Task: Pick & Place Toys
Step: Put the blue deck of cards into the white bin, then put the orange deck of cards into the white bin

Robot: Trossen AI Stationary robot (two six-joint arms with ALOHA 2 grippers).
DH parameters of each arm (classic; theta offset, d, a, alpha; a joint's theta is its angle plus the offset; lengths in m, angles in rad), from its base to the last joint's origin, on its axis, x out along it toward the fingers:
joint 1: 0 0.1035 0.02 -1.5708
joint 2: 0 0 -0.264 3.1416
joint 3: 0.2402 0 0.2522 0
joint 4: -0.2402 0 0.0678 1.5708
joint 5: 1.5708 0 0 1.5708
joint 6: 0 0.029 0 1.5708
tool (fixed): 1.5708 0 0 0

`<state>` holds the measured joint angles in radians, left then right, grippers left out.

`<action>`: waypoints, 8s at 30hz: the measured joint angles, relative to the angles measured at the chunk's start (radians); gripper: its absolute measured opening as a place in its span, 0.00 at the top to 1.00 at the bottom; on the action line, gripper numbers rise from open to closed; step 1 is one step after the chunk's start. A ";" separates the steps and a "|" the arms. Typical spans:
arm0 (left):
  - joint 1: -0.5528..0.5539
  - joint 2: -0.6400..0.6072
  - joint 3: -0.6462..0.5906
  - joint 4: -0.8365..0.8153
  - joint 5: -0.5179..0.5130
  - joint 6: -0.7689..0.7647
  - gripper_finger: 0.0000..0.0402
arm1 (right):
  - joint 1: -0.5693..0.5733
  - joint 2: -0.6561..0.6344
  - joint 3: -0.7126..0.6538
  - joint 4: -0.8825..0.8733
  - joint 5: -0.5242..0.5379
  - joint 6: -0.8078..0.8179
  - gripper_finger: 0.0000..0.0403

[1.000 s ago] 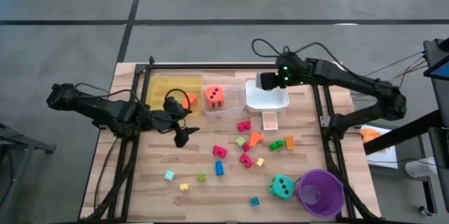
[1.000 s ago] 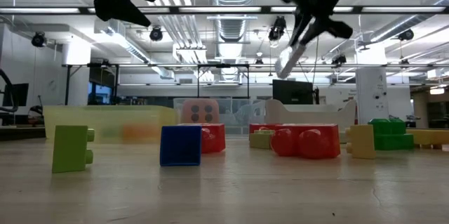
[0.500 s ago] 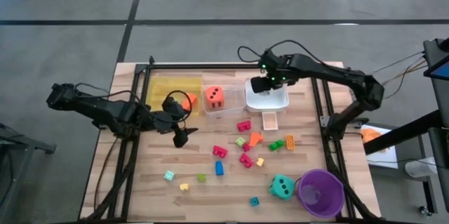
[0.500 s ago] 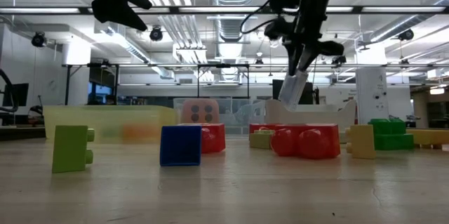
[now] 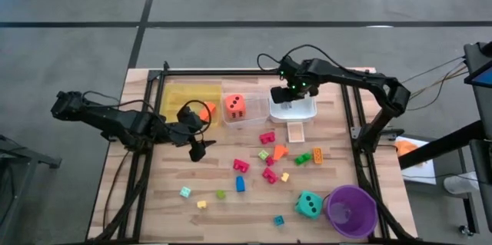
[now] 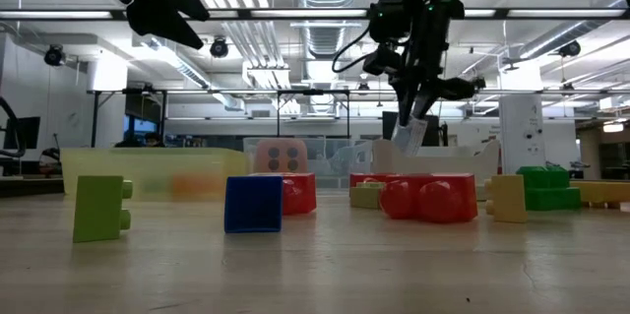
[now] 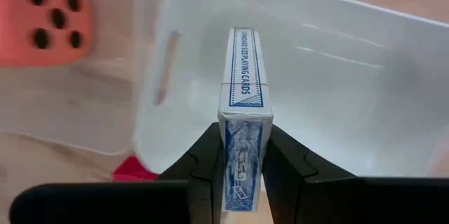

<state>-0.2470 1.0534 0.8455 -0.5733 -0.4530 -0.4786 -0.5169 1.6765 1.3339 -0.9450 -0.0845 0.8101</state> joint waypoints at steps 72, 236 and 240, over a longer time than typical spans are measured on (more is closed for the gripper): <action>-0.001 0.000 -0.001 -0.004 0.000 0.002 0.09 | 0.034 0.092 0.100 -0.231 0.316 -0.195 0.85; -0.001 0.000 -0.001 -0.057 0.001 -0.003 0.09 | 0.506 0.116 0.176 -0.536 0.286 0.242 0.42; 0.000 0.000 -0.001 -0.057 0.001 -0.003 0.09 | 0.514 0.116 0.146 -0.528 0.287 0.266 0.30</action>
<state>-0.2474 1.0531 0.8448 -0.6300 -0.4521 -0.4816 -0.0029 1.7922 1.4803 -1.4731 0.2024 1.0761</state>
